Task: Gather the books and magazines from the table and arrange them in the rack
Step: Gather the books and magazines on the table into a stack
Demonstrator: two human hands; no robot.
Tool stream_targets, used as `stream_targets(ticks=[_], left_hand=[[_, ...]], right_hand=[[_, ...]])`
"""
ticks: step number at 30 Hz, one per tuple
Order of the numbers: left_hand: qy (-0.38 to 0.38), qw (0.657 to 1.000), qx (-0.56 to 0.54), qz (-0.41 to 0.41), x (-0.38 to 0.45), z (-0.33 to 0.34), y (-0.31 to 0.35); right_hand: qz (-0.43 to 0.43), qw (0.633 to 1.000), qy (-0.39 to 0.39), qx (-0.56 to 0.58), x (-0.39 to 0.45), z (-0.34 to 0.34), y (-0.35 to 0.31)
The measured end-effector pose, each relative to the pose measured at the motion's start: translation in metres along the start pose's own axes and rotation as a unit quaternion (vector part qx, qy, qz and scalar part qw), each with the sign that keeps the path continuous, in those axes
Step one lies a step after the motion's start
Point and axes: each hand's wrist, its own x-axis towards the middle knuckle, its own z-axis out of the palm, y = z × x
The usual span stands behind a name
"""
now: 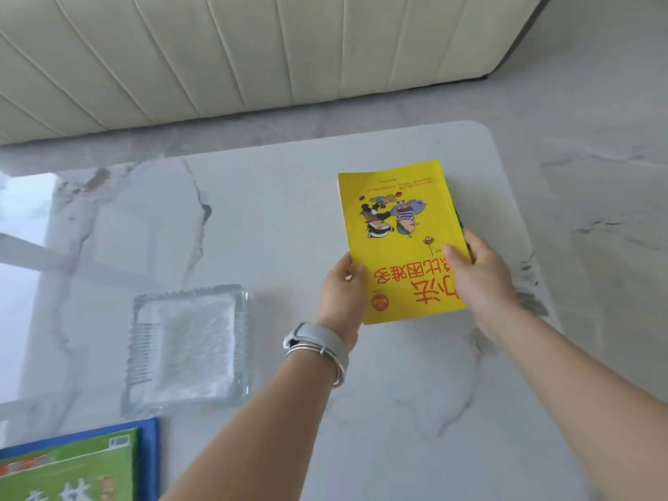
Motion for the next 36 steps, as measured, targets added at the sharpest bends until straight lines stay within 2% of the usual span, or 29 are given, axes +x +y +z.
stream_targets(ticks=[4,6,9,13,19,23,29,36], left_hand=[[0.05,0.995,0.085,-0.014,0.034,0.029,-0.019],[0.07,0.993,0.093,-0.012,0.037,0.037,-0.026],[0.083,0.994,0.068,0.01,0.034,0.043,-0.029],[0.073,0.997,0.041,-0.002,0.03,0.044,-0.031],[0.087,0.995,-0.023,-0.051,0.022,0.046,-0.012],[0.084,0.993,-0.027,-0.084,0.009,0.038,-0.004],[0.019,0.994,-0.098,-0.04,-0.049,-0.028,-0.005],[-0.023,0.994,-0.102,0.02,-0.136,-0.174,-0.03]], right_hand=[[0.021,0.999,-0.016,-0.043,0.041,-0.01,0.023],[0.035,0.998,-0.024,-0.043,0.048,-0.013,0.029],[0.038,0.998,-0.032,-0.049,0.053,-0.015,0.031],[0.042,0.997,-0.053,-0.046,0.051,-0.011,0.031],[0.103,0.993,-0.034,0.048,0.052,-0.008,0.03],[0.15,0.984,-0.059,0.071,0.044,-0.004,0.027],[0.128,0.986,-0.057,0.094,-0.017,0.013,0.011],[0.067,0.987,-0.073,0.126,-0.169,0.089,-0.024]])
